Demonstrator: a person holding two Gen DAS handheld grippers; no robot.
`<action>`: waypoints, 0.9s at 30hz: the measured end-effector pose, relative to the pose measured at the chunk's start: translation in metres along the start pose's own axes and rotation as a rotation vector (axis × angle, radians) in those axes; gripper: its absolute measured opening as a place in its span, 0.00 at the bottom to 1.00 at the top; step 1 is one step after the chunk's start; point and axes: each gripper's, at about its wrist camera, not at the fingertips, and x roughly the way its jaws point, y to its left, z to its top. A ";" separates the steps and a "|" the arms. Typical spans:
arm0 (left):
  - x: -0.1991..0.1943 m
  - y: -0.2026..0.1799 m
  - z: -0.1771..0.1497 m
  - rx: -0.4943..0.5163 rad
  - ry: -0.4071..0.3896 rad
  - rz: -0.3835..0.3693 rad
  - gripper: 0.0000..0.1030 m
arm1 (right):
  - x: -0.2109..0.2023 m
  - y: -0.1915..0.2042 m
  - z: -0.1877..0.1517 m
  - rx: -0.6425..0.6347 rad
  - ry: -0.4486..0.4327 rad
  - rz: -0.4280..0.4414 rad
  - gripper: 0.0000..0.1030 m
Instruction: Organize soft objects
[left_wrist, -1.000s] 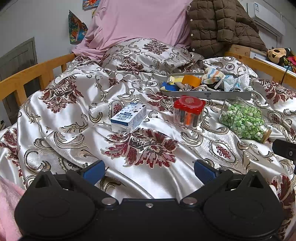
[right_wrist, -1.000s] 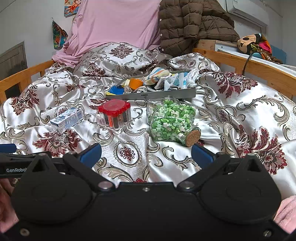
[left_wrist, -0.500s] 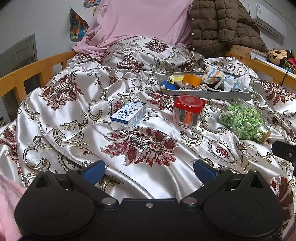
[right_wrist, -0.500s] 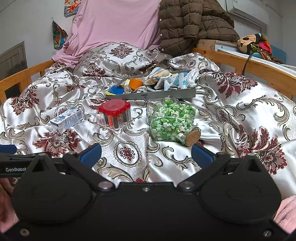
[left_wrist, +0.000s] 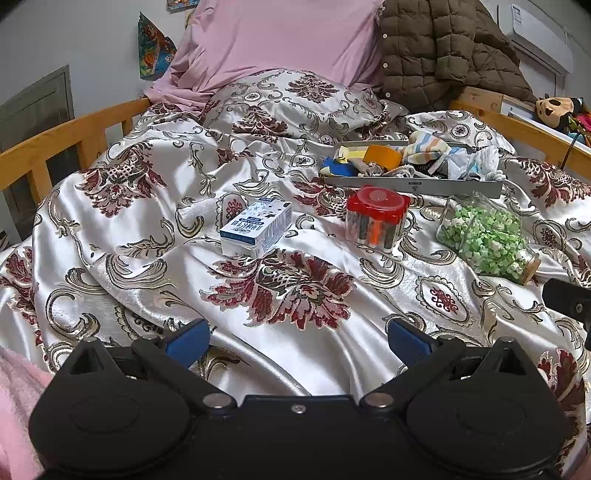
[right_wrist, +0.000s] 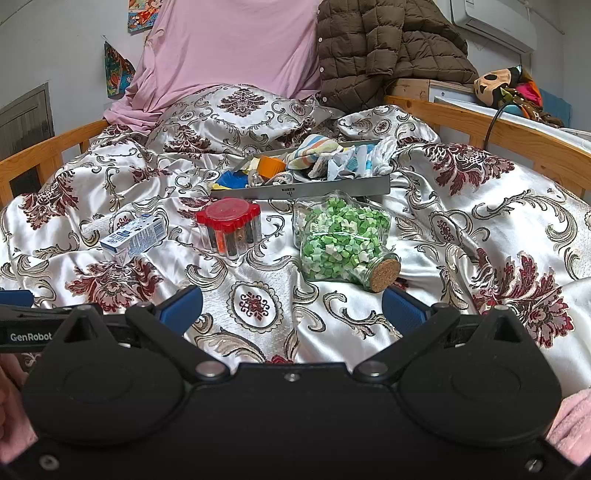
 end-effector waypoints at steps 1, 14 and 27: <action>0.000 0.000 0.000 0.000 0.000 0.000 0.99 | 0.000 0.000 0.000 0.000 0.000 0.000 0.99; 0.002 0.000 -0.001 0.003 0.014 -0.001 0.99 | 0.000 -0.001 0.000 -0.001 0.001 0.000 0.99; 0.003 0.000 -0.001 0.001 0.016 -0.004 0.99 | 0.000 -0.001 0.000 -0.001 0.001 0.000 0.99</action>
